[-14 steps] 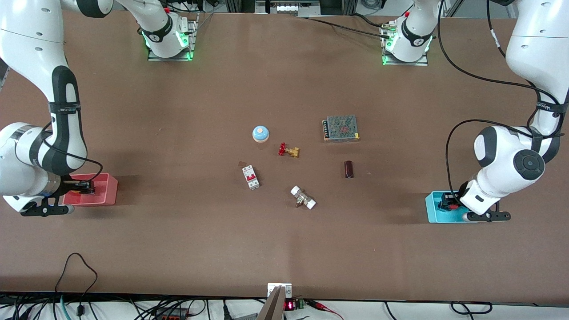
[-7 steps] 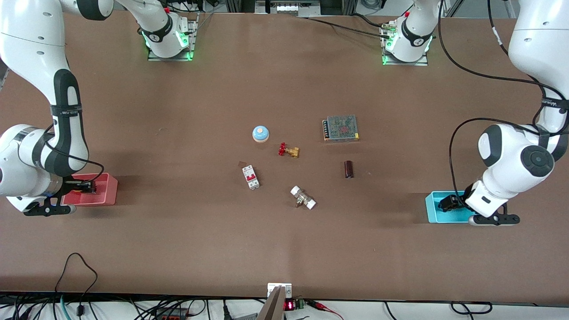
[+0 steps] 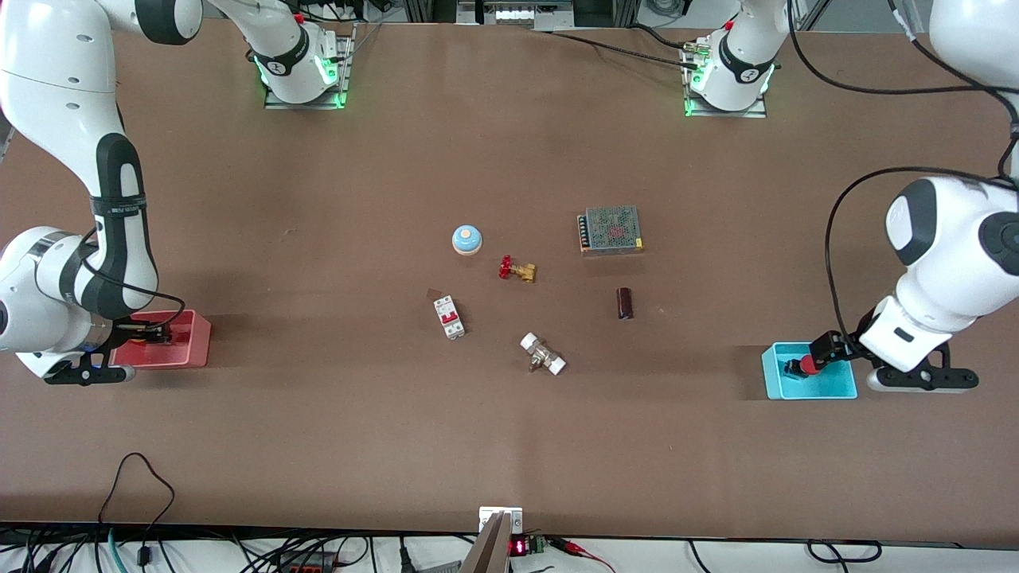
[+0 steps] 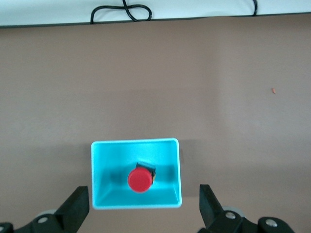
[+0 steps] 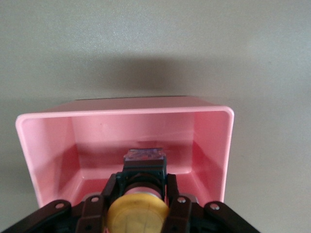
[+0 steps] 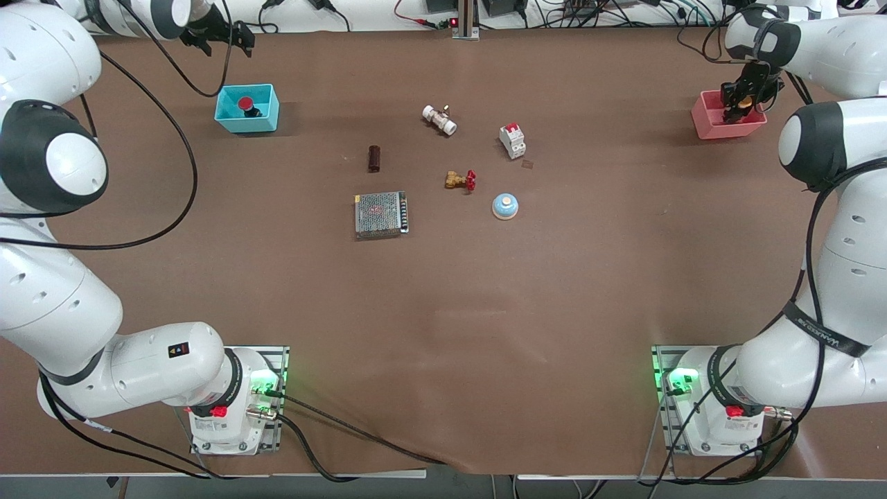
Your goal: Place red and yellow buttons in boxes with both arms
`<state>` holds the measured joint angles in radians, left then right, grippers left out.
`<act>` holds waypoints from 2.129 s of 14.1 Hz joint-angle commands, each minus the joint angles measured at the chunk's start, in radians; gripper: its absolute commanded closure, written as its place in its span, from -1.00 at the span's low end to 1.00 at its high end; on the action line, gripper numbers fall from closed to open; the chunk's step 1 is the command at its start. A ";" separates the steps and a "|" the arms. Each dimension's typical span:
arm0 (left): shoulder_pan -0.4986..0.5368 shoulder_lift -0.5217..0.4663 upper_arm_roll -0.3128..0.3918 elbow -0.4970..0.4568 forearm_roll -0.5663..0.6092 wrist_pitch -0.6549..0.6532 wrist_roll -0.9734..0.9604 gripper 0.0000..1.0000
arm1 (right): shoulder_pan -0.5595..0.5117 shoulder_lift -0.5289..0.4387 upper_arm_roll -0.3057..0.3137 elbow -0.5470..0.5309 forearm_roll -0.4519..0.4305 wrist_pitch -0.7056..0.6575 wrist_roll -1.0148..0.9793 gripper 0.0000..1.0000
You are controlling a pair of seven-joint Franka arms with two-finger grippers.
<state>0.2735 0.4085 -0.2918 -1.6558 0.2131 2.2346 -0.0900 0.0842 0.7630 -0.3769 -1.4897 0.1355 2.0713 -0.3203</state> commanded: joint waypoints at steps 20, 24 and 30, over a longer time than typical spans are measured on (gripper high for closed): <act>0.006 -0.422 -0.053 -0.016 -0.156 -0.432 0.033 -1.00 | -0.004 0.029 0.013 0.000 0.067 0.056 -0.036 -1.00; 0.007 -0.436 -0.052 -0.012 -0.156 -0.448 0.033 -1.00 | 0.022 -0.036 0.010 0.003 0.072 0.015 -0.031 -1.00; 0.006 -0.435 -0.044 0.028 -0.156 -0.483 0.038 -1.00 | 0.022 -0.252 0.010 0.006 0.073 -0.161 -0.031 -1.00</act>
<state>0.2753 -0.0099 -0.3429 -1.6405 0.0782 1.7792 -0.0856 0.1017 0.5952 -0.3696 -1.4531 0.1903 1.9536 -0.3318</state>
